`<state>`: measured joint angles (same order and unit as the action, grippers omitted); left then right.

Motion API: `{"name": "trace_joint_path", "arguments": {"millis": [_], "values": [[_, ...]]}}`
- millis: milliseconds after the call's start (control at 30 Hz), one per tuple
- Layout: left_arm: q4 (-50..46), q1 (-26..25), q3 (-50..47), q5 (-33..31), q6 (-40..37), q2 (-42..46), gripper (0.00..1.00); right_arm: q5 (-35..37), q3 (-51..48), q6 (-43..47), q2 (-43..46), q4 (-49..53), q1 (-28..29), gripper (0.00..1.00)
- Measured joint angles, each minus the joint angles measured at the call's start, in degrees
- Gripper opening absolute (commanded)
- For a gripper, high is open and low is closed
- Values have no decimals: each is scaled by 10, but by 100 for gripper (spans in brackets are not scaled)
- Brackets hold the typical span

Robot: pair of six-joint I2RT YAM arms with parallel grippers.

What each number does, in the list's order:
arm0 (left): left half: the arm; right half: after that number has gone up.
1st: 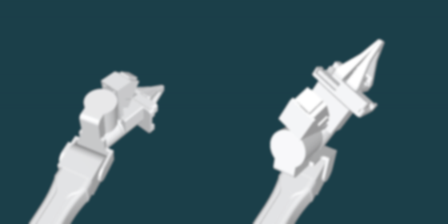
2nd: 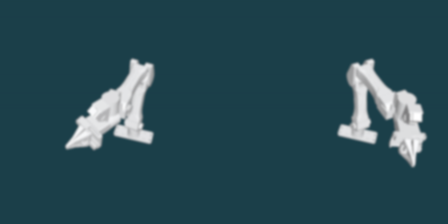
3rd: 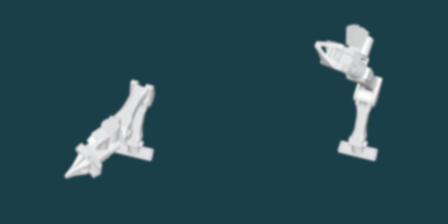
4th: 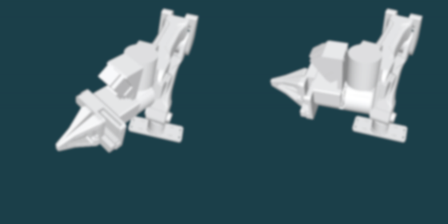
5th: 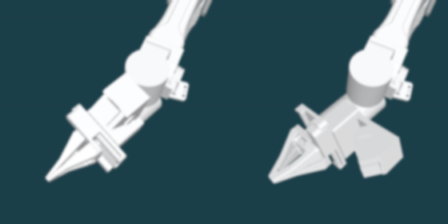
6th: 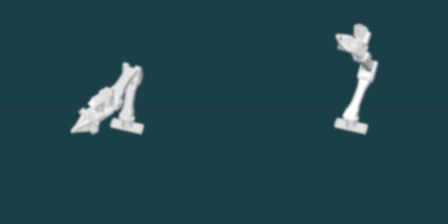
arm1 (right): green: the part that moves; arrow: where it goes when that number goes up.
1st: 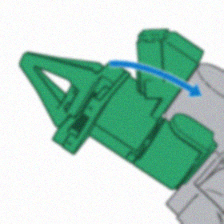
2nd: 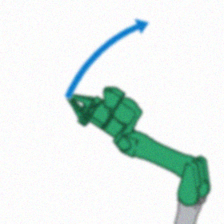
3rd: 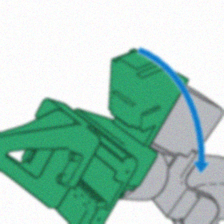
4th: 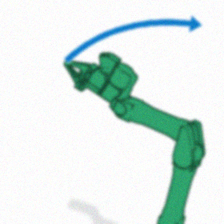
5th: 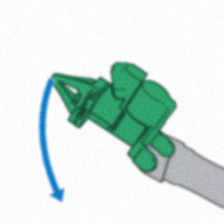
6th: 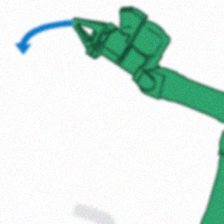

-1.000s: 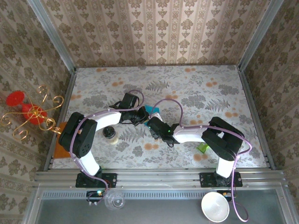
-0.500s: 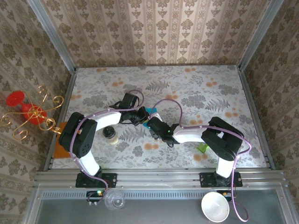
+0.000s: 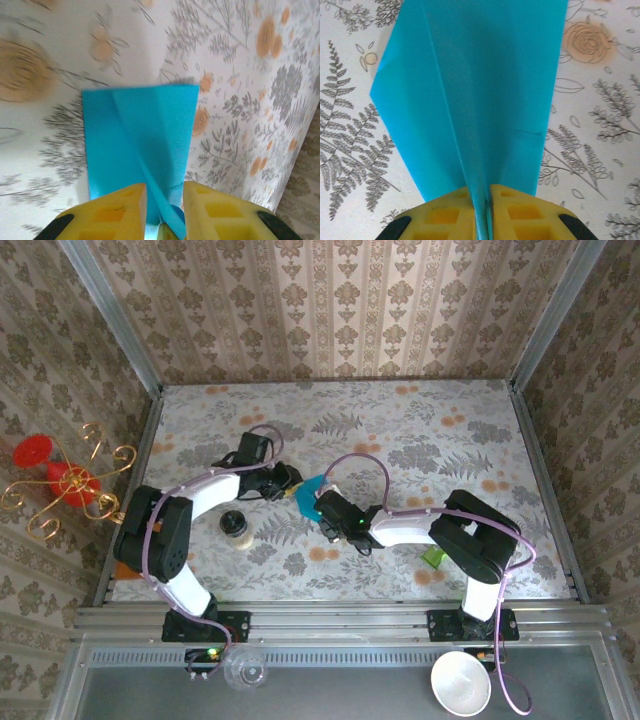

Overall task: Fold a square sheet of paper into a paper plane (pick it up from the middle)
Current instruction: Fourth fold the wing at the center of the table.

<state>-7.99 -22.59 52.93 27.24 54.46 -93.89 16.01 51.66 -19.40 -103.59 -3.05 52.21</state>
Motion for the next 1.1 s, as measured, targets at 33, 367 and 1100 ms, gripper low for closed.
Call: {"name": "trace_joint_path", "arguments": {"millis": [33, 367, 1100], "values": [[-4, 10, -4, -3, -2, 10, 29, -6, 0, 0, -1, -1, -1, 16], [20, 14, -87, -9, -4, 89, 30, -121, -5, -17, -1, -26, -42, 15], [119, -77, -106, 14, -1, 3, 35, -382, -44, -130, -13, -112, -145, 15]]}}
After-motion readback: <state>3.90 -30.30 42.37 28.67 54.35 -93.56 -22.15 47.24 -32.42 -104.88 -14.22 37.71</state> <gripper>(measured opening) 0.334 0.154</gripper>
